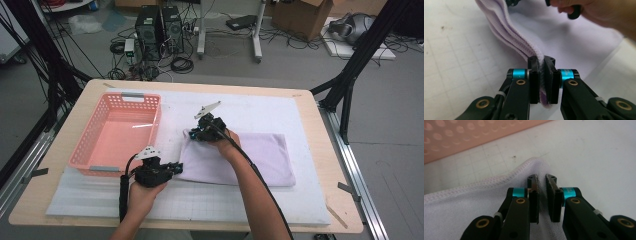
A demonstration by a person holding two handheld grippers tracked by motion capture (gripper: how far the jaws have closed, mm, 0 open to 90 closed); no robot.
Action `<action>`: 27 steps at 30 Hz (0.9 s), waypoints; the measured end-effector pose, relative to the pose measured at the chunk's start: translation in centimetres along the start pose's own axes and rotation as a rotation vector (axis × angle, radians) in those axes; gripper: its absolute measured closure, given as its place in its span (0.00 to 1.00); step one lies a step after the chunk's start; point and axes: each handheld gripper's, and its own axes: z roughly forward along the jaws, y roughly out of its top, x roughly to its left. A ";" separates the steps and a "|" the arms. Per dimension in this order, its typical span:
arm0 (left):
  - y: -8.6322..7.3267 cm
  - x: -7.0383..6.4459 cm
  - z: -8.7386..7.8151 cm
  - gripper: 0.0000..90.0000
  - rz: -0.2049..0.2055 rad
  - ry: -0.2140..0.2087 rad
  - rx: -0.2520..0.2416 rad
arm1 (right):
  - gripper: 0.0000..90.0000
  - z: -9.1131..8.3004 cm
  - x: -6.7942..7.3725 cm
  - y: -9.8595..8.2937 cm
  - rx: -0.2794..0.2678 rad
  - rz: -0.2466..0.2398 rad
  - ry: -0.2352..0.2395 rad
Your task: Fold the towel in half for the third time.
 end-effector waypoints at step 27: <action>4.1 -6.7 6.8 0.92 0.086 -0.183 0.003 | 0.92 -10.9 -2.2 -4.0 -0.152 0.027 -0.104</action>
